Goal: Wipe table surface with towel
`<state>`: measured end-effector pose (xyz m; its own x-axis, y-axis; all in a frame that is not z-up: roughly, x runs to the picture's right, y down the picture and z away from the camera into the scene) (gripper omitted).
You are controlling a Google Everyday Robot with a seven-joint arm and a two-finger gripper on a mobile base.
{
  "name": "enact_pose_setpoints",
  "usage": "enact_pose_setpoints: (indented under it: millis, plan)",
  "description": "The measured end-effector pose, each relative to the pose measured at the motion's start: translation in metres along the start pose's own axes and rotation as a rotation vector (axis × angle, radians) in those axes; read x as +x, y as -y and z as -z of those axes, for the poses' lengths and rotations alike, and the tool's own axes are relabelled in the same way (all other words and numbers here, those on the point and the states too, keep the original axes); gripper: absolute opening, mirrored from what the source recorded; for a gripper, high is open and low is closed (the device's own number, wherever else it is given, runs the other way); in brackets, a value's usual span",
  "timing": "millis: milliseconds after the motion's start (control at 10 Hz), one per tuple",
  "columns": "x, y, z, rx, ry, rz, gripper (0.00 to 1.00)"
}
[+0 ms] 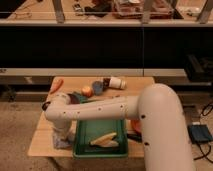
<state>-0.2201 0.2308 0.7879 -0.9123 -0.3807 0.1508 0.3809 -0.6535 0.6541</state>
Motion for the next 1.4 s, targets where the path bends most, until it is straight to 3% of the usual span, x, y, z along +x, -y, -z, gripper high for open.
enact_pose_setpoints:
  millis: [100, 300, 600, 800, 900, 1400]
  plan:
    - [0.002, -0.019, 0.002, -0.016, -0.012, -0.034, 0.00]
    - [0.013, -0.032, -0.002, -0.019, -0.022, -0.053, 0.00]
    - [0.058, -0.032, -0.019, -0.013, -0.039, -0.057, 0.00]
    - [0.090, -0.016, -0.025, -0.001, -0.049, -0.008, 0.00]
    - [0.095, -0.007, -0.026, 0.003, -0.052, 0.017, 0.00]
    - [0.081, 0.068, -0.024, 0.036, -0.027, 0.175, 0.00]
